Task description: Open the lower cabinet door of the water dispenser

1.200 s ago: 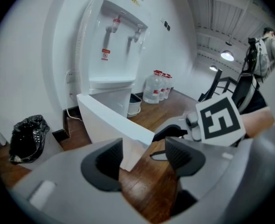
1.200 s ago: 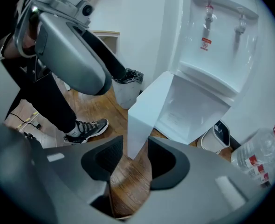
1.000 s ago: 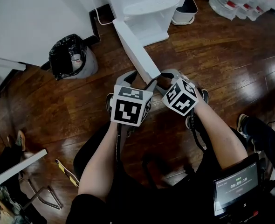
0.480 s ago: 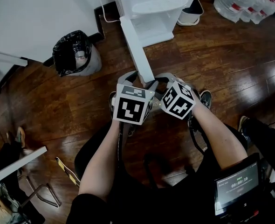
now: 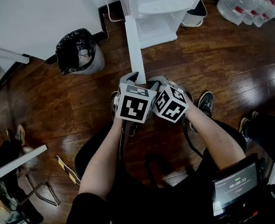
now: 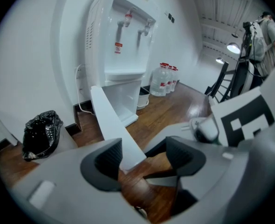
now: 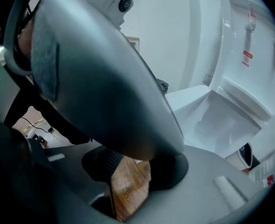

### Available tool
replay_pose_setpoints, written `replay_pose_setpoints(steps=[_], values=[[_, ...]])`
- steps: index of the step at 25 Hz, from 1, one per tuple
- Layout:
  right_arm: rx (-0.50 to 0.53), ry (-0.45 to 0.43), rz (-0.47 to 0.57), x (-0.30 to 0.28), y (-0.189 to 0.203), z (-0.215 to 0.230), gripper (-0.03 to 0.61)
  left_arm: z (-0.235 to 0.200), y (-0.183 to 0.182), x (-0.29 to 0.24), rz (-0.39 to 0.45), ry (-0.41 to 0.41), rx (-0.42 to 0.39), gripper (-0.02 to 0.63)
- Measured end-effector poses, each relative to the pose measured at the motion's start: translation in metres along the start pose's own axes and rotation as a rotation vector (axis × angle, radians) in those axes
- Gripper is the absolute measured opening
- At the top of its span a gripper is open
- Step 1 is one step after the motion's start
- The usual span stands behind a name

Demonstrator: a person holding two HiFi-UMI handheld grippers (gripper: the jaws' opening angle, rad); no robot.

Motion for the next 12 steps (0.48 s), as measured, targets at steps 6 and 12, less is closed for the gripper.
replay_pose_setpoints(steps=[6,12], values=[[-0.015,-0.027,0.013,-0.008,-0.014,-0.004,0.153,-0.013,0.0,0.005,-0.015,-0.02,-0.001,0.308],[-0.011,-0.025,0.022,-0.022,-0.028,-0.011,0.153,-0.027,0.009,0.01,-0.016,-0.04,-0.05,0.308]])
Point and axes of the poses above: the fingertips, and each gripper's own axes: x backward along the fingers, z to its right, y out of its underside, the point moved 9 cm from there along x, backward along the fingers, and after that the axes turned 3 degrees about -y, right-handed, at the moved point
